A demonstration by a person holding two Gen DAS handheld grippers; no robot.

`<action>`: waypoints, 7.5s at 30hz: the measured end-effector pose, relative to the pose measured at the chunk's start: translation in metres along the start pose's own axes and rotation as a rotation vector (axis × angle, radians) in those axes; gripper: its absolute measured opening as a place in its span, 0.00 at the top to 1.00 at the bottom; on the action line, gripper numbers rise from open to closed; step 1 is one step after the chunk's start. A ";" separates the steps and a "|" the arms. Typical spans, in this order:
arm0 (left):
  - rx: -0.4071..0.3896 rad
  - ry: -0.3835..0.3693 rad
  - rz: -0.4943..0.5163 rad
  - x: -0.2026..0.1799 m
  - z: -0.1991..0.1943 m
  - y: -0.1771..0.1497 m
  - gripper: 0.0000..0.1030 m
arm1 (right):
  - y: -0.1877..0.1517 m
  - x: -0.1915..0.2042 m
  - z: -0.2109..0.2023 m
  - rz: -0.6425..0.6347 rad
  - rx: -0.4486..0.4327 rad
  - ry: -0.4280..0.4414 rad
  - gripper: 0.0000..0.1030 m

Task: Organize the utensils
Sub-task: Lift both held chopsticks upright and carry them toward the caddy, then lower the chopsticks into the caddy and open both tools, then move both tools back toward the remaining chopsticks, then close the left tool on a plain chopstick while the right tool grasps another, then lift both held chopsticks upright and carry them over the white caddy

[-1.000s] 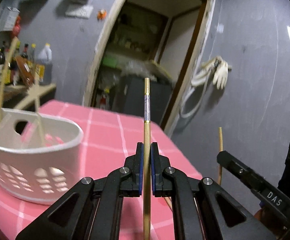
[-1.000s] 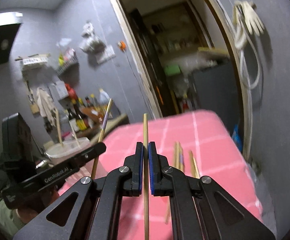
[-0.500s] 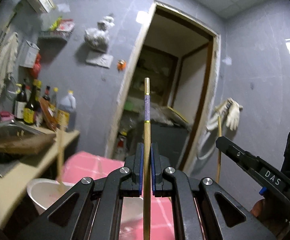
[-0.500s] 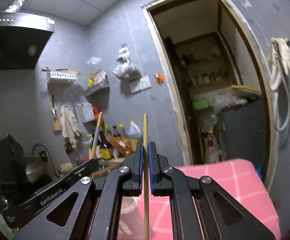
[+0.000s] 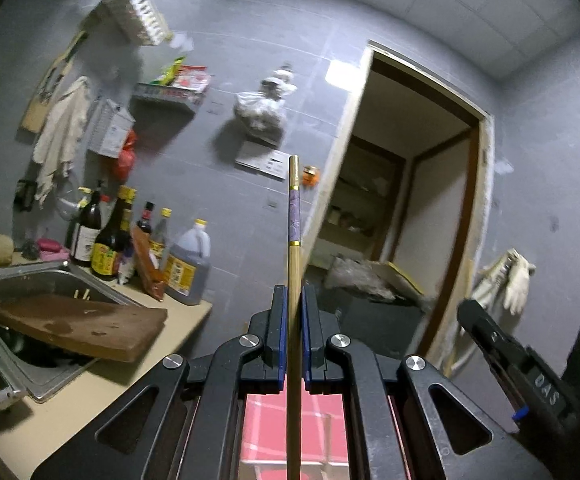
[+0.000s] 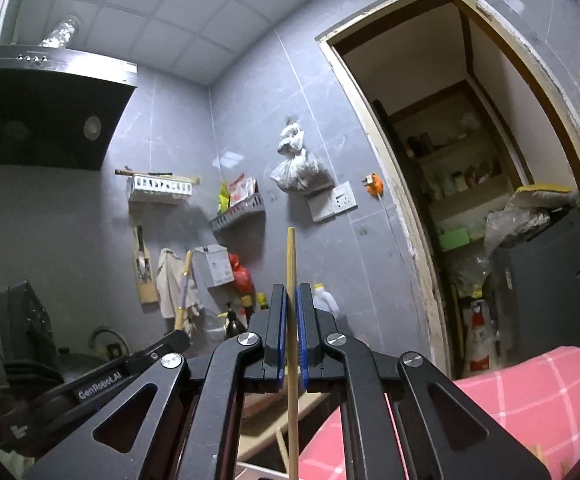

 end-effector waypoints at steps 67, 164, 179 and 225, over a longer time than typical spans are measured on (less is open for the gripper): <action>0.227 0.046 0.156 -0.066 -0.033 -0.086 0.20 | -0.025 -0.047 -0.090 -0.131 0.230 -0.245 0.34; 1.031 -0.098 0.247 -0.194 0.107 -0.333 0.84 | -0.157 -0.236 -0.137 0.039 1.023 -0.477 0.78; 1.033 -0.132 0.216 -0.199 0.090 -0.327 0.96 | -0.142 -0.228 -0.144 0.092 0.925 -0.456 0.97; 0.642 -0.197 0.110 -0.194 0.019 -0.222 0.96 | -0.063 -0.149 -0.160 0.097 0.503 -0.396 0.97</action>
Point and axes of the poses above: each gripper's, at about its wrist camera, not at the fingertips, and z roughly the way its jaws point, x to its left, y to its top, the point moved 7 cm from there along z, roughly the way its jaws point, and after that the axes turned 2 degrees about -z, right-handed, at the moved point
